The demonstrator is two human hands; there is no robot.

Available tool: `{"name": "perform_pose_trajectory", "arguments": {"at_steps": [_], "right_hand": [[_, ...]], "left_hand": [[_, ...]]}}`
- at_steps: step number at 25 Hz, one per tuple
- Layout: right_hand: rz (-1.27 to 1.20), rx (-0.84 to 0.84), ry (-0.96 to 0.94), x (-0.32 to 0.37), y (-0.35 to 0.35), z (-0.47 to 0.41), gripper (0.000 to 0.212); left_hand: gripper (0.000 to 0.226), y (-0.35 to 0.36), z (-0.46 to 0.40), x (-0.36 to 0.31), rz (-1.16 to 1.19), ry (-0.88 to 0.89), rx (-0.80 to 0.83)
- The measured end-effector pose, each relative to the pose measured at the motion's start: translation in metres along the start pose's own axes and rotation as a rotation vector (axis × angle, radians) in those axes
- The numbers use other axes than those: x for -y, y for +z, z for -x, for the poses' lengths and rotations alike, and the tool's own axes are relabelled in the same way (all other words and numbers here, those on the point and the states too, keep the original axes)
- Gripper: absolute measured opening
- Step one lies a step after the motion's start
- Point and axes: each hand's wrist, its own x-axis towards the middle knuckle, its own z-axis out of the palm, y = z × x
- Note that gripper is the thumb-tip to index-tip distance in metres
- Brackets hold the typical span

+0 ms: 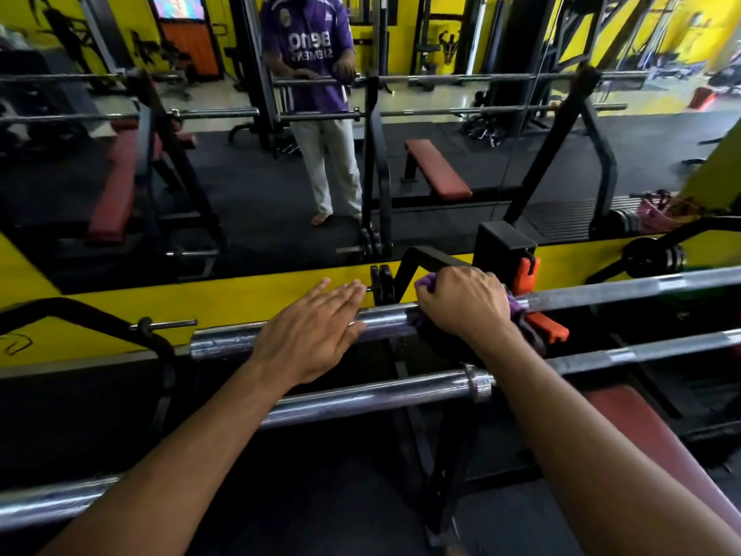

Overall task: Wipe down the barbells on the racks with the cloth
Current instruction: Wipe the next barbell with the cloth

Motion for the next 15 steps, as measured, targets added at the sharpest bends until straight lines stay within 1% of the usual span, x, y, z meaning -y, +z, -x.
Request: {"name": "perform_pose_trajectory", "arguments": {"at_steps": [1, 2, 3, 5, 6, 8, 9, 10, 12, 13, 14, 15], "right_hand": [[-0.022, 0.064, 0.005, 0.012, -0.004, -0.009, 0.044], [-0.012, 0.083, -0.029, 0.025, -0.007, -0.011, 0.045], [0.01, 0.047, -0.104, 0.033, -0.003, -0.004, 0.043], [-0.054, -0.113, -0.25, 0.036, 0.019, 0.032, 0.04], [-0.129, -0.158, -0.3, 0.028, 0.033, 0.053, 0.044], [-0.216, -0.213, -0.341, -0.001, 0.058, 0.081, 0.064], [-0.219, -0.242, -0.317, -0.017, 0.064, 0.086, 0.068], [-0.213, -0.275, -0.28, -0.029, 0.064, 0.084, 0.068], [-0.183, -0.33, -0.205, -0.036, 0.056, 0.07, 0.057], [-0.158, -0.344, -0.148, -0.029, 0.044, 0.058, 0.047], [-0.144, -0.299, -0.08, -0.019, 0.029, 0.043, 0.038], [-0.144, -0.192, -0.013, -0.008, 0.016, 0.024, 0.038]], "left_hand": [[0.068, -0.001, 0.001, 0.0, 0.0, 0.003, 0.0], [0.068, -0.002, 0.001, 0.0, 0.003, 0.006, 0.004], [0.069, -0.002, 0.001, -0.001, 0.01, 0.009, 0.009], [0.071, -0.002, 0.0, 0.0, 0.017, 0.017, 0.001], [0.072, -0.002, -0.001, 0.002, 0.021, 0.027, -0.004], [0.073, -0.002, 0.004, 0.011, 0.043, 0.057, -0.005], [0.073, -0.002, 0.009, 0.017, 0.048, 0.057, -0.002], [0.072, -0.001, 0.014, 0.022, 0.049, 0.045, -0.003], [0.072, -0.002, 0.022, 0.03, 0.055, 0.018, 0.005], [0.071, -0.001, 0.024, 0.031, 0.051, 0.011, 0.009], [0.071, 0.0, 0.025, 0.031, 0.046, 0.003, 0.015], [0.071, 0.001, 0.025, 0.029, 0.047, -0.01, 0.021]]}}
